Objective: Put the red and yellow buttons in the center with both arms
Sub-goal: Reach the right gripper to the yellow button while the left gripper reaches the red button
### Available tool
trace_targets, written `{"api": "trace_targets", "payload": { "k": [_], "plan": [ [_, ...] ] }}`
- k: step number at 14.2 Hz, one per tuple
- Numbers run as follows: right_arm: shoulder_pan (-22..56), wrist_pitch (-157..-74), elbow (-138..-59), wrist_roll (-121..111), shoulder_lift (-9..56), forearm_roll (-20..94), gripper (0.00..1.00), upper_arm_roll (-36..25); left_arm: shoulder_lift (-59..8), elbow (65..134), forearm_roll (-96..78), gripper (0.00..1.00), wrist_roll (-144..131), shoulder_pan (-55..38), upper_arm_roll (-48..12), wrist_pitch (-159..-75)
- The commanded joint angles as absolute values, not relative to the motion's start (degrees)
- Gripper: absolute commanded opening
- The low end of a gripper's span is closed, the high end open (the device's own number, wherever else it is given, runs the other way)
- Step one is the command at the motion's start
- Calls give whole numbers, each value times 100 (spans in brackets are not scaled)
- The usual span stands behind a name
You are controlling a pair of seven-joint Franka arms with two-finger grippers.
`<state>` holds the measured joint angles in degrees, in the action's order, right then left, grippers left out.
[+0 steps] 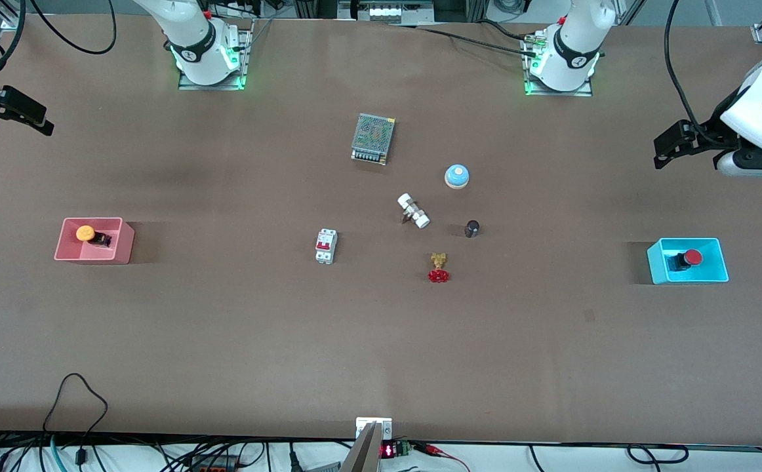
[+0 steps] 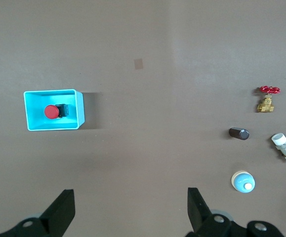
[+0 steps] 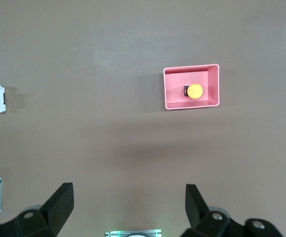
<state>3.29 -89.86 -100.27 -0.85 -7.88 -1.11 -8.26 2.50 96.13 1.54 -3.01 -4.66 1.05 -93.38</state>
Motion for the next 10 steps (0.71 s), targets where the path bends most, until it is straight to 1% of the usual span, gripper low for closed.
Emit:
{"api": "trace_targets", "payload": {
  "k": [1, 8, 10],
  "plan": [
    [360, -8895, -9905, -62, -738, -158, 100, -817, 141, 9396, 0, 100, -238, -475, 132, -9193],
    [316, -9026, -9870, -123, -633, -106, 100, -844, 141, 9404, 9, 100, -211, -457, 141, -9176],
    [273, -9114, -9756, -123, -476, -71, 100, -861, 132, 9404, 9, 100, -202, -422, 141, -9176]
  ]
}}
